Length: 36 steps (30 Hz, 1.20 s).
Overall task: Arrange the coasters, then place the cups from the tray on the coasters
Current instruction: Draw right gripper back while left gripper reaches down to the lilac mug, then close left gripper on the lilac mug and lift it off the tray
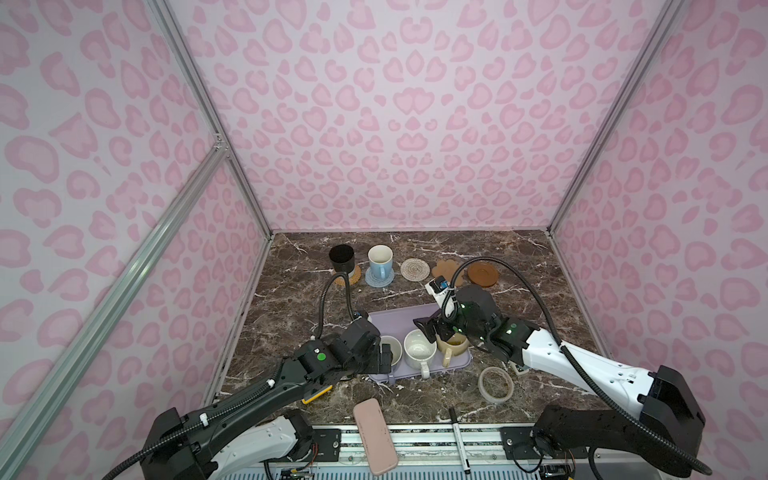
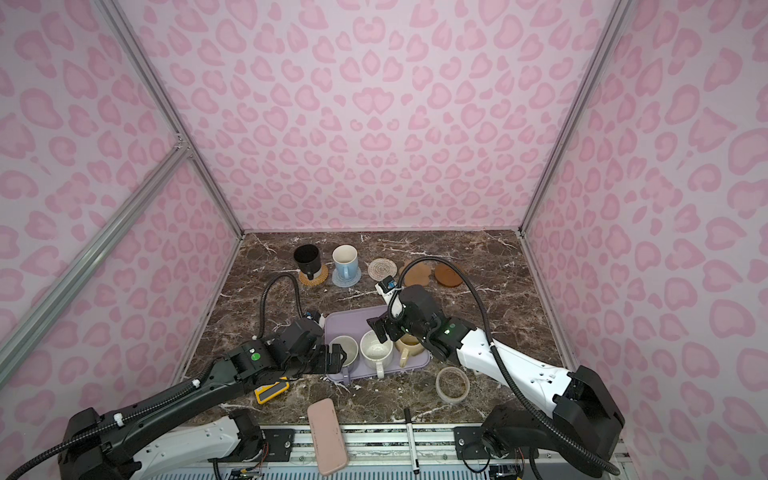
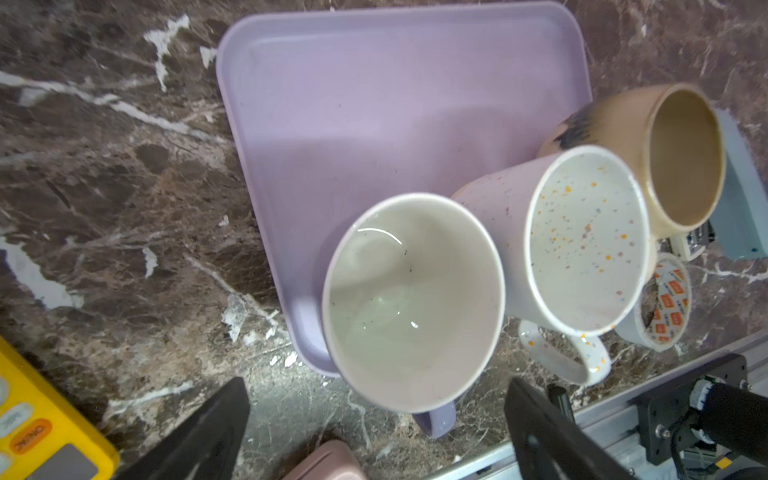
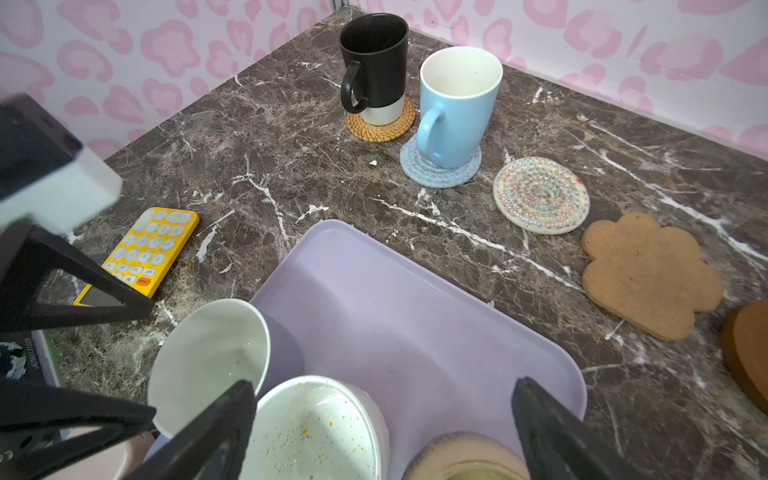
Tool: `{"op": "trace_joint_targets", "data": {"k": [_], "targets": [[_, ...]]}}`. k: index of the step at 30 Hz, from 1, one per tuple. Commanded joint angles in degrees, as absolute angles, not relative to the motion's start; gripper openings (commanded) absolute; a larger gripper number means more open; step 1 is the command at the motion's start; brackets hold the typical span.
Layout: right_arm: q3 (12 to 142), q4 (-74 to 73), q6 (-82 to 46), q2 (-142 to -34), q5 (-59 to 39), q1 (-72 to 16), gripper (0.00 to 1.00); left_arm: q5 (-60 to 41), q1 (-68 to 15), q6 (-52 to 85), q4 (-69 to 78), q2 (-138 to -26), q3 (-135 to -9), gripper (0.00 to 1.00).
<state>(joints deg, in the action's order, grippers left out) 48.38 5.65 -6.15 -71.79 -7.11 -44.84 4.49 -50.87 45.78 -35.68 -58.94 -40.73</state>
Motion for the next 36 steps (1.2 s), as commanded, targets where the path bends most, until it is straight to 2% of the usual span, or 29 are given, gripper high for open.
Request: {"op": "trace_joint_targets", "data": {"k": [1, 8, 14, 19, 33, 36], "targets": [[47.81, 5.49, -4.31, -71.09, -7.22, -44.82, 0.98, 5.27, -52.99, 48.83, -35.74, -60.39, -40.36, 0.99], [45.73, 4.42, -4.18, -69.10, -8.03, -44.82, 0.98, 8.45, -56.96, 51.37, -35.87, -64.06, -40.39, 0.89], [45.23, 4.30, -4.22, -68.34, -6.81, -44.82, 0.98, 11.58, -59.90, 53.76, -36.38, -68.19, -41.47, 0.72], [43.92, 2.36, -4.57, -66.39, -7.92, -44.82, 0.98, 14.63, -62.03, 55.43, -37.31, -71.96, -42.75, 0.63], [42.89, 1.23, -4.66, -66.27, -8.58, -44.82, 0.98, 17.05, -63.19, 55.94, -34.98, -80.09, -44.31, 0.38], [42.92, 1.14, -4.75, -66.14, -8.18, -44.71, 0.98, 16.97, -63.18, 56.08, -34.46, -80.90, -43.99, 0.29]]}}
